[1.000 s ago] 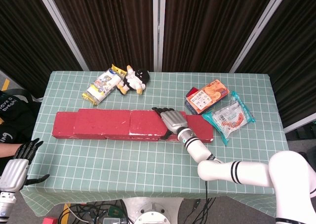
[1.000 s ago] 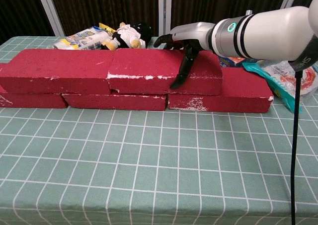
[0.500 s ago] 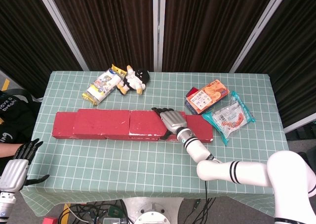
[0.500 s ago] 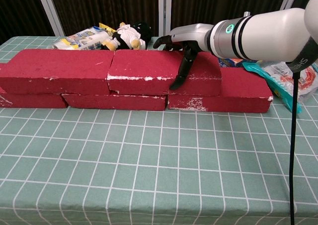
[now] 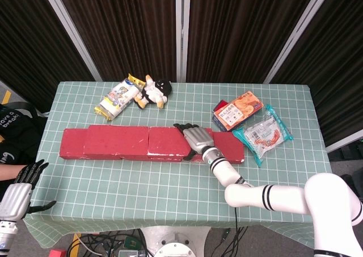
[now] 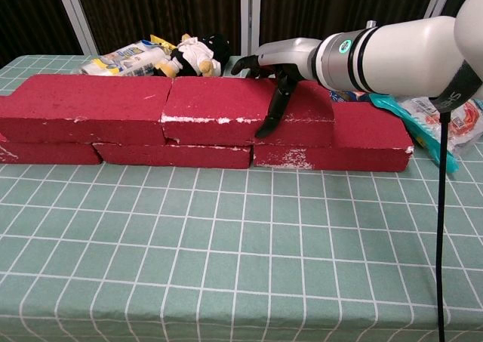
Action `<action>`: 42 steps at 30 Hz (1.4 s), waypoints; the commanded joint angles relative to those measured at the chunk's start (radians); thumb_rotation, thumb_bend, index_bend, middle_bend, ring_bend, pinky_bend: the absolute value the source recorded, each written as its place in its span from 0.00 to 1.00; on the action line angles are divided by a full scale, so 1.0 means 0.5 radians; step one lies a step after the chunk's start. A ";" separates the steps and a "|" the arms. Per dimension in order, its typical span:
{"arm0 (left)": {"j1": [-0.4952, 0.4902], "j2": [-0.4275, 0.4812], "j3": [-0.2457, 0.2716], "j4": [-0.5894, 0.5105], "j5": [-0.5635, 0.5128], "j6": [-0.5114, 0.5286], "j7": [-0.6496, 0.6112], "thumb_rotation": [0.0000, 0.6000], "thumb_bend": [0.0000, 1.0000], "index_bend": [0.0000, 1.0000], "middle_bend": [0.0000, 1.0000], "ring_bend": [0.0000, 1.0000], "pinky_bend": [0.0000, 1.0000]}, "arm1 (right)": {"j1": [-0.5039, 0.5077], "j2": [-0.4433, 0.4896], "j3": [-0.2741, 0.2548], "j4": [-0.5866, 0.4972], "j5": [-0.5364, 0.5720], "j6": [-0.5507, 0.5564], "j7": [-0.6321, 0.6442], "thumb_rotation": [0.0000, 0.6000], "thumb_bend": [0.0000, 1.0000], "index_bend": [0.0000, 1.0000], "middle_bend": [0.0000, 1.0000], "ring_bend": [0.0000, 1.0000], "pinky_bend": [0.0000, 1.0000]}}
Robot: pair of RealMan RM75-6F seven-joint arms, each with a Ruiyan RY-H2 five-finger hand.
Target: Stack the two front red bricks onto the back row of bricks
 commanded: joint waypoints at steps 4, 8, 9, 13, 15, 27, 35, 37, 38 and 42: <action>0.002 0.001 -0.001 0.007 0.001 0.004 -0.014 1.00 0.00 0.06 0.00 0.00 0.00 | -0.020 -0.014 0.007 0.007 -0.053 0.023 0.014 1.00 0.07 0.00 0.00 0.00 0.00; 0.002 0.001 0.000 0.008 0.005 0.005 -0.014 1.00 0.00 0.06 0.00 0.00 0.00 | -0.032 -0.022 0.012 0.004 -0.079 0.035 0.019 1.00 0.05 0.00 0.00 0.00 0.00; 0.001 0.001 0.001 0.007 0.006 0.006 -0.014 1.00 0.00 0.06 0.00 0.00 0.00 | -0.032 -0.023 0.012 0.004 -0.081 0.034 0.017 1.00 0.05 0.00 0.00 0.00 0.00; 0.001 0.004 0.000 0.001 0.008 0.008 -0.010 1.00 0.00 0.06 0.00 0.00 0.00 | -0.035 -0.026 0.011 0.000 -0.084 0.036 0.009 1.00 0.04 0.00 0.00 0.00 0.00; 0.001 0.007 0.001 -0.002 0.009 0.008 -0.008 1.00 0.00 0.06 0.00 0.00 0.00 | -0.039 -0.025 0.014 -0.006 -0.086 0.038 0.009 1.00 0.04 0.00 0.00 0.00 0.00; -0.001 0.008 0.000 -0.007 0.007 0.002 -0.009 1.00 0.00 0.06 0.00 0.00 0.00 | -0.058 -0.008 0.030 -0.032 -0.095 0.041 0.015 1.00 0.04 0.00 0.00 0.00 0.00; -0.002 0.014 -0.003 -0.017 0.008 0.006 0.004 1.00 0.00 0.06 0.00 0.00 0.00 | -0.098 0.052 0.059 -0.120 -0.163 0.094 0.045 1.00 0.04 0.00 0.00 0.00 0.00; -0.002 0.019 -0.005 -0.025 0.007 0.009 0.016 1.00 0.00 0.06 0.00 0.00 0.00 | -0.135 0.130 0.066 -0.218 -0.219 0.144 0.056 1.00 0.04 0.00 0.00 0.00 0.00; -0.002 0.022 -0.006 -0.030 0.007 0.010 0.022 1.00 0.00 0.06 0.00 0.00 0.00 | -0.157 0.174 0.067 -0.274 -0.250 0.172 0.062 1.00 0.04 0.00 0.00 0.00 0.00; -0.005 0.038 -0.017 -0.065 0.002 0.018 0.061 1.00 0.00 0.06 0.00 0.00 0.00 | -0.305 0.434 0.057 -0.568 -0.441 0.305 0.123 1.00 0.01 0.00 0.00 0.00 0.00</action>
